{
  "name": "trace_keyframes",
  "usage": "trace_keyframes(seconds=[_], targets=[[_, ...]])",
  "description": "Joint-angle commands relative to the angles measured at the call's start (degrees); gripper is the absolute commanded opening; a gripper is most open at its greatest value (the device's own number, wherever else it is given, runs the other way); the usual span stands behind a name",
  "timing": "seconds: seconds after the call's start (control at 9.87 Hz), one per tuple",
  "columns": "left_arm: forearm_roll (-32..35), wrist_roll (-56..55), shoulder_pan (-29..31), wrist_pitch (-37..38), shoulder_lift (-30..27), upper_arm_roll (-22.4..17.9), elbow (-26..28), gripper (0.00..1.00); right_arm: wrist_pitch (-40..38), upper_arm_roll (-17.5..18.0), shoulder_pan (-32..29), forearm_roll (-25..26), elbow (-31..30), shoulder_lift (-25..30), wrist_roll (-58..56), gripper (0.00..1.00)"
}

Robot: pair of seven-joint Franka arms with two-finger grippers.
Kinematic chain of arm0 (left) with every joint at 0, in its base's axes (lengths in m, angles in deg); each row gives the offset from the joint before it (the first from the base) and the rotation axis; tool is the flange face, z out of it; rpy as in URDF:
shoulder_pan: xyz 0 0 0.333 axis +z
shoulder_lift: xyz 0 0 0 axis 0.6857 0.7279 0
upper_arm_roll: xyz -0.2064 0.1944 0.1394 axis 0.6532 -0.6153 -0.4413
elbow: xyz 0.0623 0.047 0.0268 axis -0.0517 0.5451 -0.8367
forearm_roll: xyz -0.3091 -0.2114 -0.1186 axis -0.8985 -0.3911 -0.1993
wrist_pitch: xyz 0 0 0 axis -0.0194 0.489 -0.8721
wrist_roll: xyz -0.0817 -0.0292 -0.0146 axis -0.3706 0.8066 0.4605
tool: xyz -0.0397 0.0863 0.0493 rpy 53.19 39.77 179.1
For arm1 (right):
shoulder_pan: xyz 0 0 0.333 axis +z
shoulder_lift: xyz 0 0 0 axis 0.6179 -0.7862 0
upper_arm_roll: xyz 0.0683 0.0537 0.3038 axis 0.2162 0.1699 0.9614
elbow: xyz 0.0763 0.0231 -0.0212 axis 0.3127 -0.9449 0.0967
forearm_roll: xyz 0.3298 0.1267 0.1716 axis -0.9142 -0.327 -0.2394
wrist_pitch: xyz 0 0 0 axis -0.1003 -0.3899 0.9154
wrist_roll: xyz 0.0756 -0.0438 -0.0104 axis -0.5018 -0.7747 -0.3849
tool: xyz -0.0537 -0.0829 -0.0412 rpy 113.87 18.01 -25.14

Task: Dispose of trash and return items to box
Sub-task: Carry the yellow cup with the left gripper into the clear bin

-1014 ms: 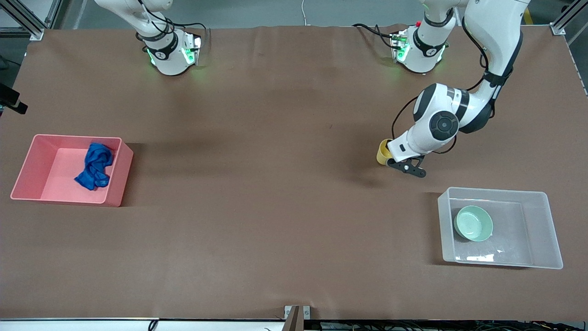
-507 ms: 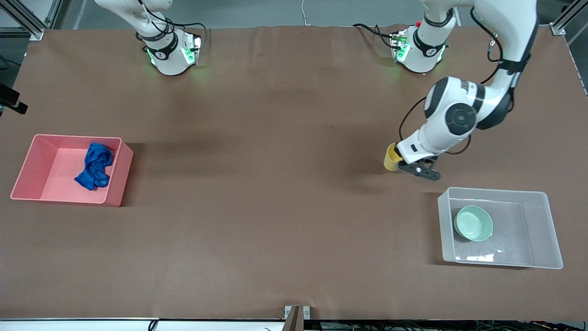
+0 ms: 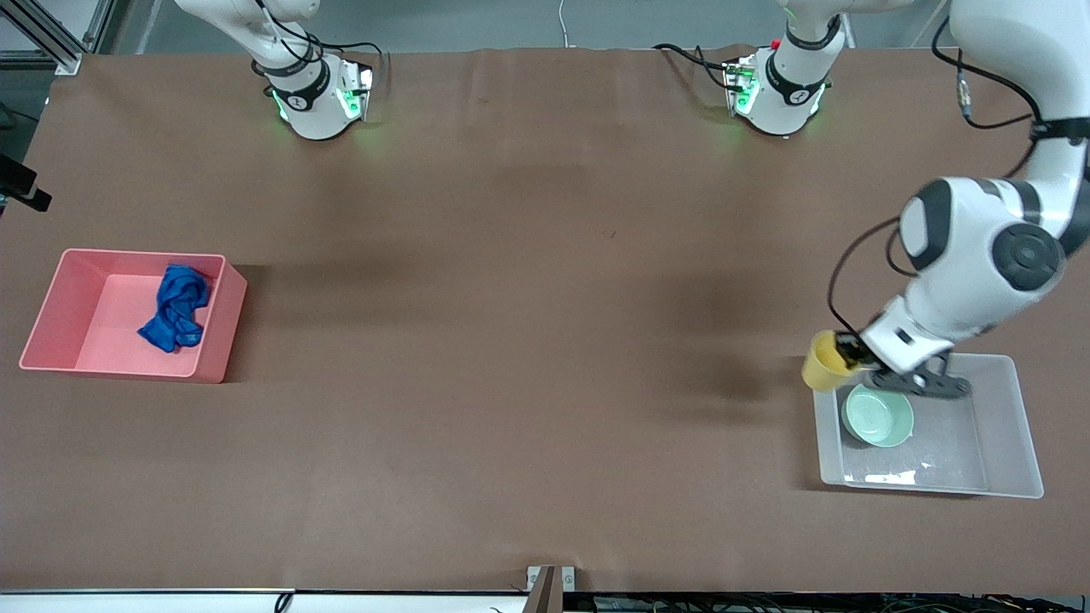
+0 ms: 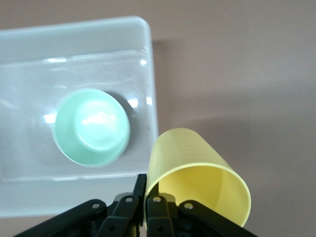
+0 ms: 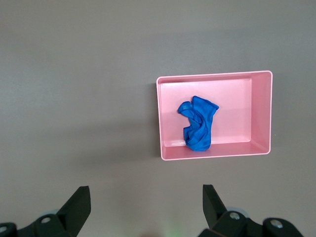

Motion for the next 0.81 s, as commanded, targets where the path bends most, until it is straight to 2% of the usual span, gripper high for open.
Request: trace_keyframes(seconds=[0.0, 0.2, 0.41, 0.71], targets=[[0.3, 2.3, -0.2, 1.0, 9.3, -3.0, -10.5, 0.00, 0.4, 0.1, 0.2, 0.3, -1.4, 1.3, 0.5, 1.00], [-1.3, 4.9, 0.2, 0.8, 13.7, -6.4, -12.7, 0.00, 0.4, 0.2, 0.2, 0.3, -1.4, 1.3, 0.5, 1.00], [-11.4, 13.6, 0.2, 0.3, 15.4, -10.3, -12.6, 0.00, 0.4, 0.1, 0.2, 0.3, -1.4, 1.3, 0.5, 1.00], [-13.4, 15.9, 0.2, 0.4, 16.8, -12.1, -11.9, 0.01, 0.4, 0.1, 0.2, 0.3, -1.4, 1.3, 0.5, 1.00]])
